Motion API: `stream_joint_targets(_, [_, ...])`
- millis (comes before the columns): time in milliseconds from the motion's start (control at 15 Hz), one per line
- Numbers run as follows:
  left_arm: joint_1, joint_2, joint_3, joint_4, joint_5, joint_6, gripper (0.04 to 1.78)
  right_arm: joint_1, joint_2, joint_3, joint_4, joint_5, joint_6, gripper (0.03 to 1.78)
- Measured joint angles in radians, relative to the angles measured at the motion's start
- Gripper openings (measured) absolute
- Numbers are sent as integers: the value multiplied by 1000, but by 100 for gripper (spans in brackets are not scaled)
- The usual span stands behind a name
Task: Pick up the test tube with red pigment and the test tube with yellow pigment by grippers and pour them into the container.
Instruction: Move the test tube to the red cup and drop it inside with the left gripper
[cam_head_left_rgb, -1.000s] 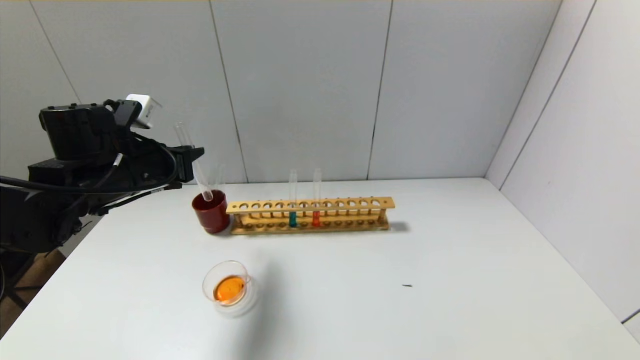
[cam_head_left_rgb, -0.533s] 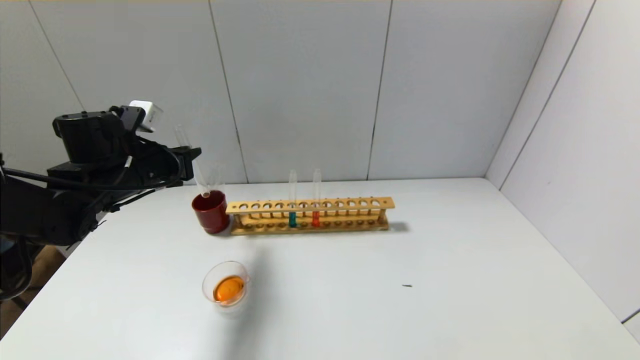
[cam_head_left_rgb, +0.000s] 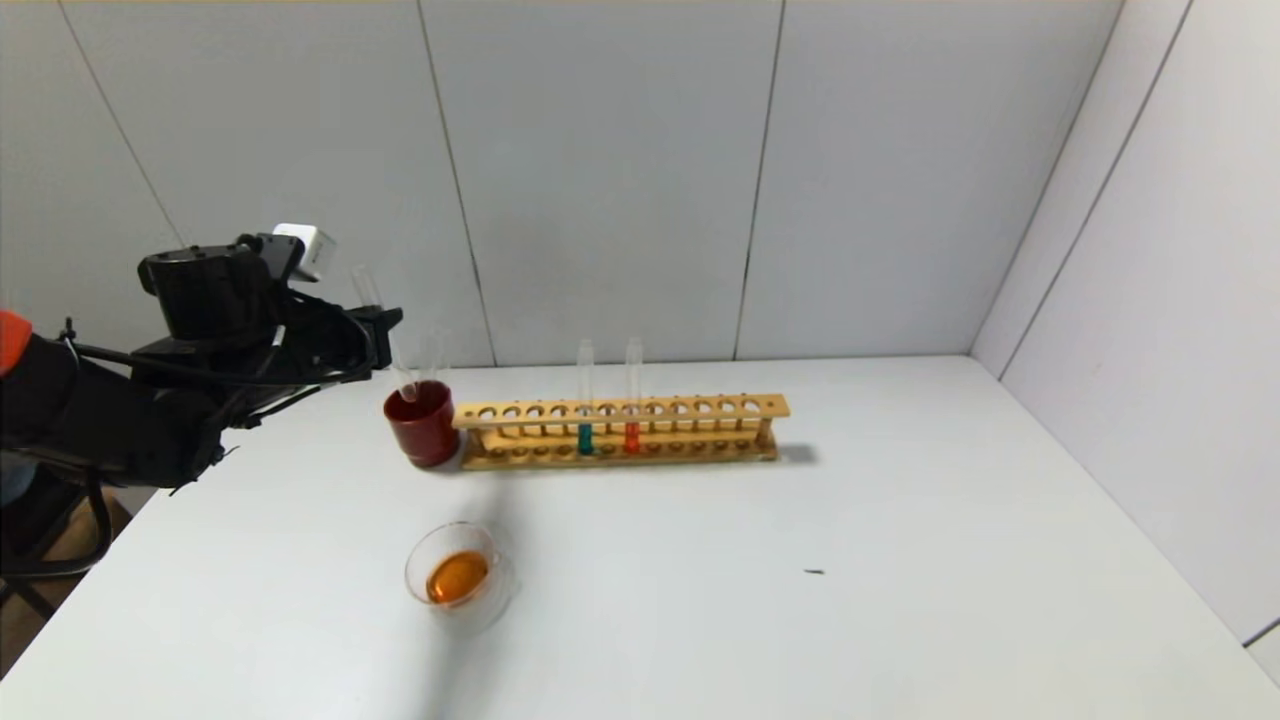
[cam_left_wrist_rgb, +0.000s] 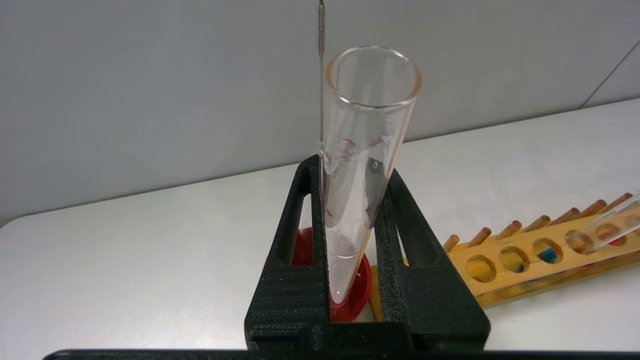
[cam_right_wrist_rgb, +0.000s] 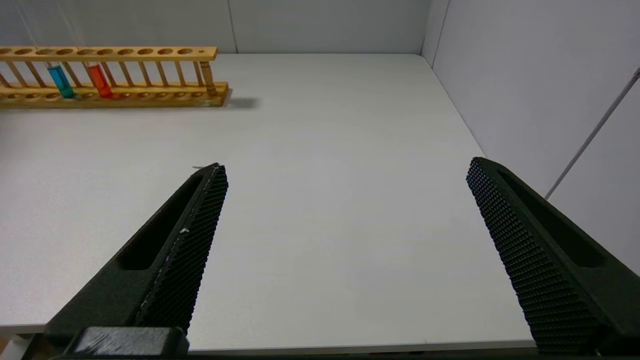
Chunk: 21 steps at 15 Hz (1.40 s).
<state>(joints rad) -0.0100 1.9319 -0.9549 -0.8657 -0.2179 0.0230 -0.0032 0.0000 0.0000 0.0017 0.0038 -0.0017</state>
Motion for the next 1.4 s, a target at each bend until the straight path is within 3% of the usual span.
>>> stream_joint_targets(1400, [23, 184, -65, -63, -7, -3, 31, 0, 0, 0, 0, 0, 0, 175])
